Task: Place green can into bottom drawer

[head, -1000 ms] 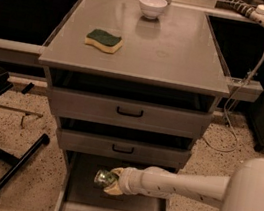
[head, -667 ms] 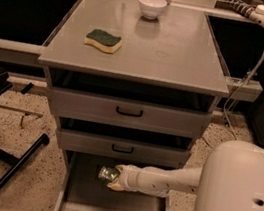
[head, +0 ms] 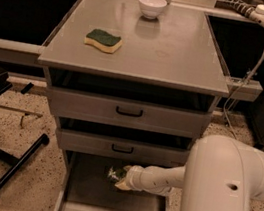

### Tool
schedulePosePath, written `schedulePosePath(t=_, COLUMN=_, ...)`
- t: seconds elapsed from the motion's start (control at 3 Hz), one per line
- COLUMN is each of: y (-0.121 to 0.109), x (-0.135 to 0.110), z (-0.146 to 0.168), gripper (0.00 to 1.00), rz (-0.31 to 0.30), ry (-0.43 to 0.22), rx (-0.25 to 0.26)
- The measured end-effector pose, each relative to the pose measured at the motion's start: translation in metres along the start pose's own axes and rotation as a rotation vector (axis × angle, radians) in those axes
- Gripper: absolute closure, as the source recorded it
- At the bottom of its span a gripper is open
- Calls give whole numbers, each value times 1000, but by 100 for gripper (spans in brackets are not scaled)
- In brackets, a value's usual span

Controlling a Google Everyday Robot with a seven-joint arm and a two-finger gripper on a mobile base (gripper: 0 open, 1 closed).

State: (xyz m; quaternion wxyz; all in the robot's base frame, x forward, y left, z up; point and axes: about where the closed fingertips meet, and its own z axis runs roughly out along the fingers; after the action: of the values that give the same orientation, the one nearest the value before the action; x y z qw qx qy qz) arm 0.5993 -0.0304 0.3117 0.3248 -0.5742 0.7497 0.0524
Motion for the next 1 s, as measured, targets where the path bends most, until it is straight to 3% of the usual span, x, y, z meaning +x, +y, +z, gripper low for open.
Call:
schedulePosePath(t=0.33, y=3, x=29, z=-5, gripper=100, rz=135, ry=-47, rx=-54)
schedulePosePath(t=0.67, y=-6, x=49, z=-8, gripper=100, rz=257, ry=-139, rx=-135)
schedulePosePath(t=1.0, y=-5, x=49, z=-8, gripper=100, rz=257, ry=-139, rx=-137)
